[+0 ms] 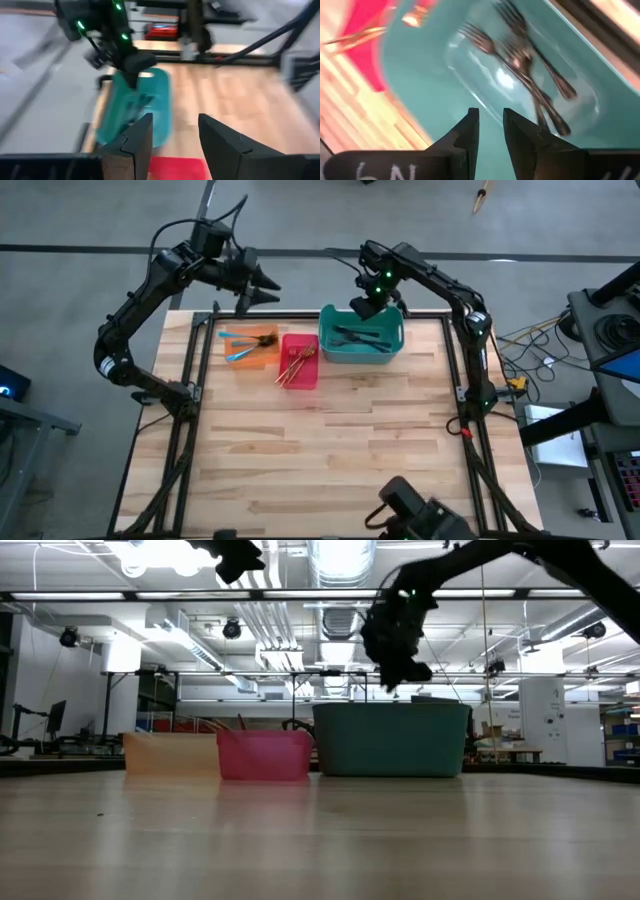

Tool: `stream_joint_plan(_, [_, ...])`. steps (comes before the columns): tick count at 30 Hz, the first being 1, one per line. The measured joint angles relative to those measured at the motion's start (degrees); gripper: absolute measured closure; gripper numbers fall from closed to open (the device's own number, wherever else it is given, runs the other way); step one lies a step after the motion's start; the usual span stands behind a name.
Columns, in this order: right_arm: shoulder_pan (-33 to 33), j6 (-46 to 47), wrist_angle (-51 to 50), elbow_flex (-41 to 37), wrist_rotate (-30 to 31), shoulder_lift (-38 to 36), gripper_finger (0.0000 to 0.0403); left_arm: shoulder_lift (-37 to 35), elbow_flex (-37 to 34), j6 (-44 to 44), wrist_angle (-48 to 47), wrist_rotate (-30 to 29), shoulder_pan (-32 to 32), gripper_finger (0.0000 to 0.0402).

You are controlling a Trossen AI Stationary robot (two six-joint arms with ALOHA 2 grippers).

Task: Sort silverware by color (type)
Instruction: Return to Home Position

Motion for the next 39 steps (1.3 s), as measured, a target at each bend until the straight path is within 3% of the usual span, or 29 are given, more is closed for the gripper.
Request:
stream_joint_plan(5, [4.54, -3.98, 8.27, -2.11, -0.45, -5.43, 0.0328, -0.85, -0.30, -2.18, -5.26, 4.39, -0.52, 0.0266])
stream_joint_plan(10, [10.07, -6.09, 26.17, -12.18, -0.71, -13.28, 0.0341, -4.50, -5.21, -4.79, -3.06, 8.49, -1.42, 0.0286])
stream_joint_plan(16, [12.38, -5.49, 48.07, -32.96, -0.56, -23.99, 0.0353, -14.70, -21.32, -18.24, 13.97, 9.86, -1.84, 0.0318])
stream_joint_plan(21, [13.79, -5.15, 64.13, -49.73, -0.68, -31.90, 0.0362, -24.77, -37.53, -28.20, 29.55, 3.58, -2.95, 0.0338])
stream_joint_plan(25, [15.10, -3.76, 74.97, -59.81, -0.45, -36.12, 0.0370, -31.34, -48.92, -32.90, 40.38, 2.98, -3.45, 0.0363])
stream_joint_plan(29, [16.08, -3.50, 80.83, -66.95, 0.05, -38.46, 0.0379, -37.11, -58.34, -36.36, 49.19, 2.98, -3.53, 0.0396])
stream_joint_plan(32, [16.43, -3.66, 81.96, -70.61, 0.16, -39.90, 0.0390, -40.90, -63.85, -38.99, 54.22, 2.77, -3.53, 0.0397])
stream_joint_plan(39, [16.76, -7.29, 82.13, -76.64, 1.47, -42.65, 0.0394, -48.28, -73.77, -39.51, 55.71, -2.88, -3.51, 0.0401])
